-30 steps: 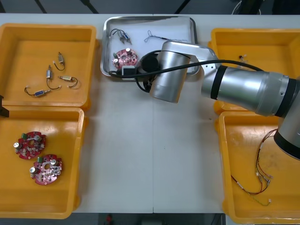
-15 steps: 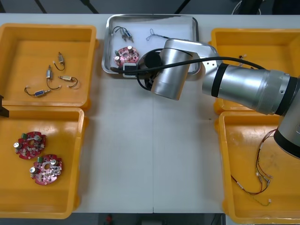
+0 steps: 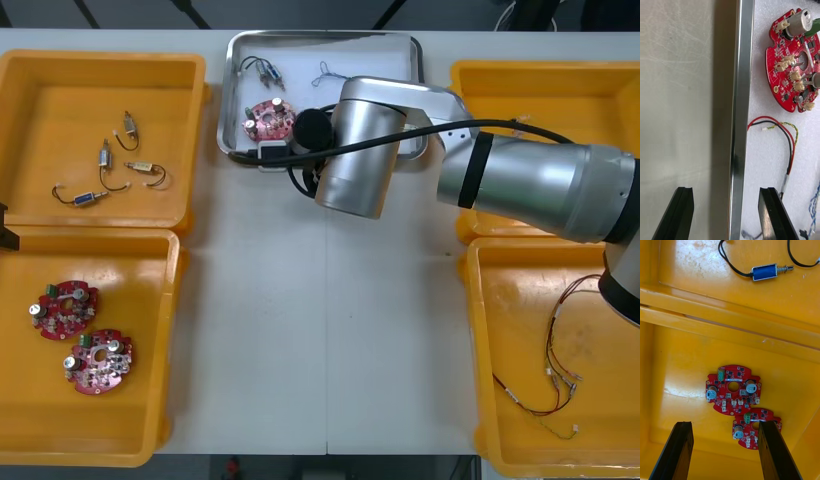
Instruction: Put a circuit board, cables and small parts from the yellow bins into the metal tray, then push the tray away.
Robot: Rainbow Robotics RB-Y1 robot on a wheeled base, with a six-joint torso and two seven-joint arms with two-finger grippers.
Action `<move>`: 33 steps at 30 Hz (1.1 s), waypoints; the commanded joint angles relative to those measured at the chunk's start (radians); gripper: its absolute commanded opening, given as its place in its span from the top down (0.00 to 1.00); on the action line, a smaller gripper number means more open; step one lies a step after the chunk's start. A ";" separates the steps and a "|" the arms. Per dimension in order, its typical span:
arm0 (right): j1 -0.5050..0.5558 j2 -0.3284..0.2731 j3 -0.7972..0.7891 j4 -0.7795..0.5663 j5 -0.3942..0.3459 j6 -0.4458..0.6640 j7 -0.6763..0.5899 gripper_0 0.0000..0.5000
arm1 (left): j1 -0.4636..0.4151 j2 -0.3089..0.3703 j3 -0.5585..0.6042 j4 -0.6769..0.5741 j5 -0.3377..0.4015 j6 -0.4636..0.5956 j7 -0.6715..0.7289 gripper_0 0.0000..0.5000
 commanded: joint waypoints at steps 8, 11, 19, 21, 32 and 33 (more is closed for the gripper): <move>-0.003 -0.151 -0.240 -0.327 -0.192 0.311 -0.091 0.00 | 0.016 0.047 0.021 -0.018 -0.010 -0.009 0.000 0.00; 0.043 -0.177 -0.295 -0.407 -0.192 0.388 -0.150 0.00 | 0.016 0.047 0.021 -0.018 -0.010 -0.009 0.000 0.00; 0.153 -0.286 -0.372 -0.591 -0.193 0.518 -0.322 0.00 | 0.016 0.047 0.021 -0.018 -0.010 -0.009 0.000 0.00; 0.186 -0.319 -0.406 -0.635 -0.196 0.553 -0.373 0.00 | 0.016 0.047 0.021 -0.018 -0.010 -0.009 0.000 0.00; 0.325 -0.476 -0.642 -0.707 -0.391 0.651 -0.585 0.00 | 0.016 0.047 0.021 -0.018 -0.010 -0.009 0.000 0.00; 0.344 -0.490 -0.669 -0.714 -0.408 0.656 -0.601 0.00 | 0.016 0.047 0.021 -0.018 -0.010 -0.009 0.000 0.00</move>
